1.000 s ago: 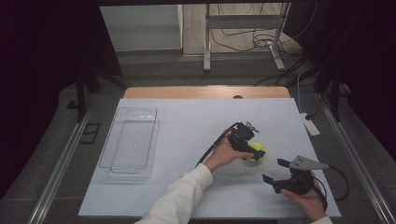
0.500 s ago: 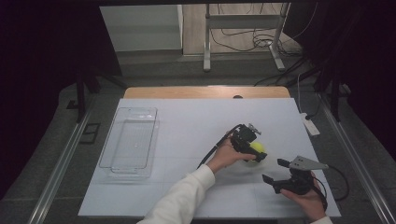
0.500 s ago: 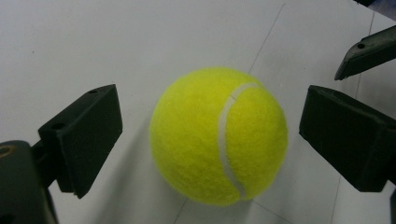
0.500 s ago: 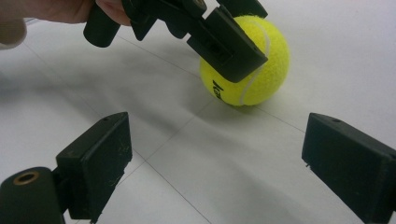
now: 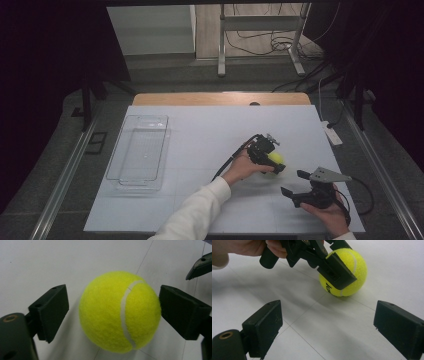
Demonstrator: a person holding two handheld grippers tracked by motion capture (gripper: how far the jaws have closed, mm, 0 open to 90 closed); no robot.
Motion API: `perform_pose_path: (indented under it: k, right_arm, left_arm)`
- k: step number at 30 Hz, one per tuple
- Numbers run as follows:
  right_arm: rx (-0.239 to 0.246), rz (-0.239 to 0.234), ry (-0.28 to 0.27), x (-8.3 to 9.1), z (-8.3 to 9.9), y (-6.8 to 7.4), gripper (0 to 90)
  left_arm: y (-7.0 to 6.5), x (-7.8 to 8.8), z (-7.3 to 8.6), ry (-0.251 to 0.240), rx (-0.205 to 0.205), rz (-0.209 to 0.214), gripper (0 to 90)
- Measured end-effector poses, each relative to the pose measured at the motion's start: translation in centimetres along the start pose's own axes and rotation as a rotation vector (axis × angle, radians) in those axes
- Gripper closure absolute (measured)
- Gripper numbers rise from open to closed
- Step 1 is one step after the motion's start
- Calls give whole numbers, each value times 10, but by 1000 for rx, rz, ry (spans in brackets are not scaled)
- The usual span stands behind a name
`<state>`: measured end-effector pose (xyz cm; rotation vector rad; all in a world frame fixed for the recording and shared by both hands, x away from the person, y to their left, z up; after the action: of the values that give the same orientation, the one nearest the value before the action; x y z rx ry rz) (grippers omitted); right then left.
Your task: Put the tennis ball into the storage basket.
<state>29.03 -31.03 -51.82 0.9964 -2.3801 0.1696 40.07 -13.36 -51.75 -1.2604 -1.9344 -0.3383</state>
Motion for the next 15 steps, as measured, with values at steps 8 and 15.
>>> perform_pose_path:
  k: [8,15]
  right_arm:
    - [0,0,0,0,0,0,89]
    - [0,-1,0,0,0,0,89]
  left_arm:
    - [-1,1,-1,-7,-6,15,262]
    - [0,2,-1,-7,-2,19,273]
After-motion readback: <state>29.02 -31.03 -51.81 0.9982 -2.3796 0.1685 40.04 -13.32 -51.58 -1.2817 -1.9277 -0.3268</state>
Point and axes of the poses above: each handheld gripper's, and its own axes: x roughly backward along the jaws, z roughly out of its underside, y roughly to its left, the point moved 2 cm from there along -x, roughly forward along the jaws, and after that the axes turned 2 degrees about -x, right-handed, at the moved point
